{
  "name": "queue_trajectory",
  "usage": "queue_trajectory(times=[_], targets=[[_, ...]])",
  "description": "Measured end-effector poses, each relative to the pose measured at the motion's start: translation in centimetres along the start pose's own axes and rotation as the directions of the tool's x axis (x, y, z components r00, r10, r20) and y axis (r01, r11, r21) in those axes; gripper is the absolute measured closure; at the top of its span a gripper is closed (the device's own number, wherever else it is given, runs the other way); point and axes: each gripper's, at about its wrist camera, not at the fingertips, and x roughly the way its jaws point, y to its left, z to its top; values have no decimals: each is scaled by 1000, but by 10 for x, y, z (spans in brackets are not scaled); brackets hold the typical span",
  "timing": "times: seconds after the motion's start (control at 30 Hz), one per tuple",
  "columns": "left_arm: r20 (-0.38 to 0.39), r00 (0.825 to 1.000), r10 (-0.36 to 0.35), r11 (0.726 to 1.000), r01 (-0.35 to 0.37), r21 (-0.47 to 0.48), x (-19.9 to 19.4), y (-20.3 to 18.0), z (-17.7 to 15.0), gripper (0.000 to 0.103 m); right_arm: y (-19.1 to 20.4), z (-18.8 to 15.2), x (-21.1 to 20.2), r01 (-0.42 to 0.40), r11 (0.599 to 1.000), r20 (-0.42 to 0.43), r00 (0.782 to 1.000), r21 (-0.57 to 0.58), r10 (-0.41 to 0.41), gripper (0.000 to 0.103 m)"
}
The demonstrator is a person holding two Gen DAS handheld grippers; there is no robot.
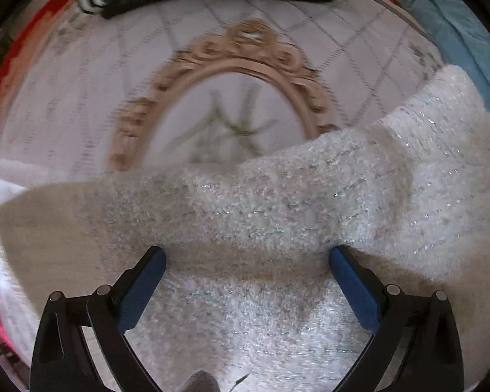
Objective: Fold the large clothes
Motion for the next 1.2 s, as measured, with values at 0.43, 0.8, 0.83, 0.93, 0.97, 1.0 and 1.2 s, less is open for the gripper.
queue_trajectory(times=[0.43,0.8,0.83,0.93,0.97,1.0,1.2], targets=[[24,975,-220,953,220,-208,-20,83,-9,0,130,-36,9,209,867,-4,972,-453,-236,77],[217,976,-8,812,133,-569,-161,296,-135,0,237,-170,107,113,499,-76,936,-859,-344,77],[220,975,28,794,112,-597,-172,315,-152,0,239,-190,122,92,454,-87,930,-886,-358,77],[215,971,102,751,66,-657,-189,347,-186,0,236,-245,159,23,364,-137,904,-931,-406,77],[211,970,118,738,57,-672,-188,350,-188,0,232,-259,169,3,348,-153,894,-937,-422,77],[207,969,134,725,46,-688,-189,357,-196,0,227,-274,178,-17,322,-166,882,-947,-442,77],[204,964,173,682,33,-731,-189,374,-218,0,195,-336,201,-109,205,-201,834,-973,-514,66]])
